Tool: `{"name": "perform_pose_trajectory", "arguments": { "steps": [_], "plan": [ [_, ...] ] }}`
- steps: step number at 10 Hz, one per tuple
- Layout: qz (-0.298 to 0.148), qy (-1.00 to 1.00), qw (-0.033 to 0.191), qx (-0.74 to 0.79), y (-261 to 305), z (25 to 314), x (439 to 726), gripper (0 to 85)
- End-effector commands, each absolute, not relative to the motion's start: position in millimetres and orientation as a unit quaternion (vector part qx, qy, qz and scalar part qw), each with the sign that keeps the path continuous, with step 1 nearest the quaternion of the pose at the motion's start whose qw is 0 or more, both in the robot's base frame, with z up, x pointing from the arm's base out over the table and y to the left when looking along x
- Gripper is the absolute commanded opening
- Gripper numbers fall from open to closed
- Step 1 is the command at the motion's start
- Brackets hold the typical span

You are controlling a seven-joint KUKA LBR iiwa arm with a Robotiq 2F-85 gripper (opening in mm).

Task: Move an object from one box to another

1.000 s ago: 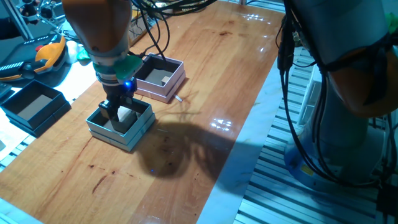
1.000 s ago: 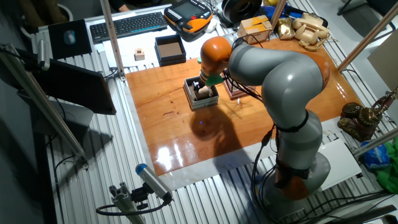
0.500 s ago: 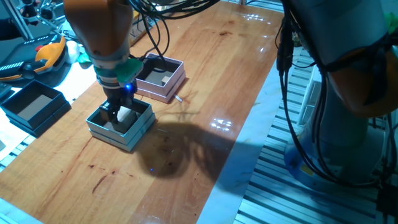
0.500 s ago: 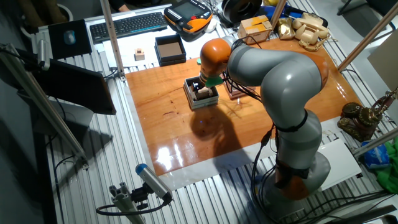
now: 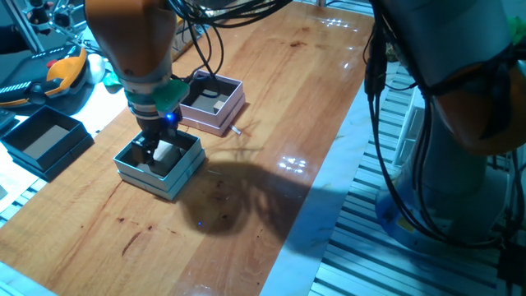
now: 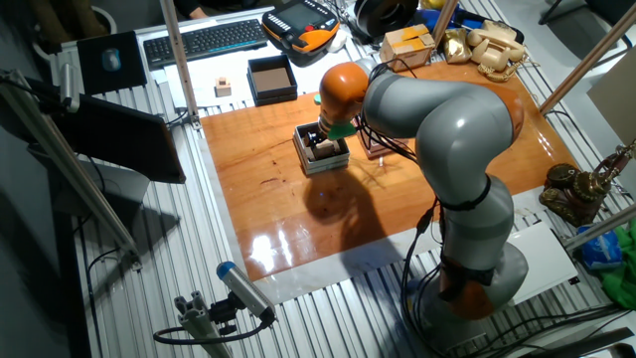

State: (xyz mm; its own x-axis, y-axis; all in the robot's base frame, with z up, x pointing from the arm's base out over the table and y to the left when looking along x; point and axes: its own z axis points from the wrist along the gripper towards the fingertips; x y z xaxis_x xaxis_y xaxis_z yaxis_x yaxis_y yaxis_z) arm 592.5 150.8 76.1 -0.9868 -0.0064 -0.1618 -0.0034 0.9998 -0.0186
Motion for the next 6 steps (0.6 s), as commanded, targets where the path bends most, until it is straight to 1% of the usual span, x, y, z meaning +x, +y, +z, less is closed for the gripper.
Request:
{"name": "perform_pose_trajectory", "arguments": {
  "steps": [1, 6],
  "plan": [
    [-0.008, 0.997, 0.081, -0.002, 151.0, 75.2, 592.7, 85.0],
    [-0.009, 0.997, 0.082, -0.003, 150.1, 67.4, 592.9, 85.0]
  ]
}}
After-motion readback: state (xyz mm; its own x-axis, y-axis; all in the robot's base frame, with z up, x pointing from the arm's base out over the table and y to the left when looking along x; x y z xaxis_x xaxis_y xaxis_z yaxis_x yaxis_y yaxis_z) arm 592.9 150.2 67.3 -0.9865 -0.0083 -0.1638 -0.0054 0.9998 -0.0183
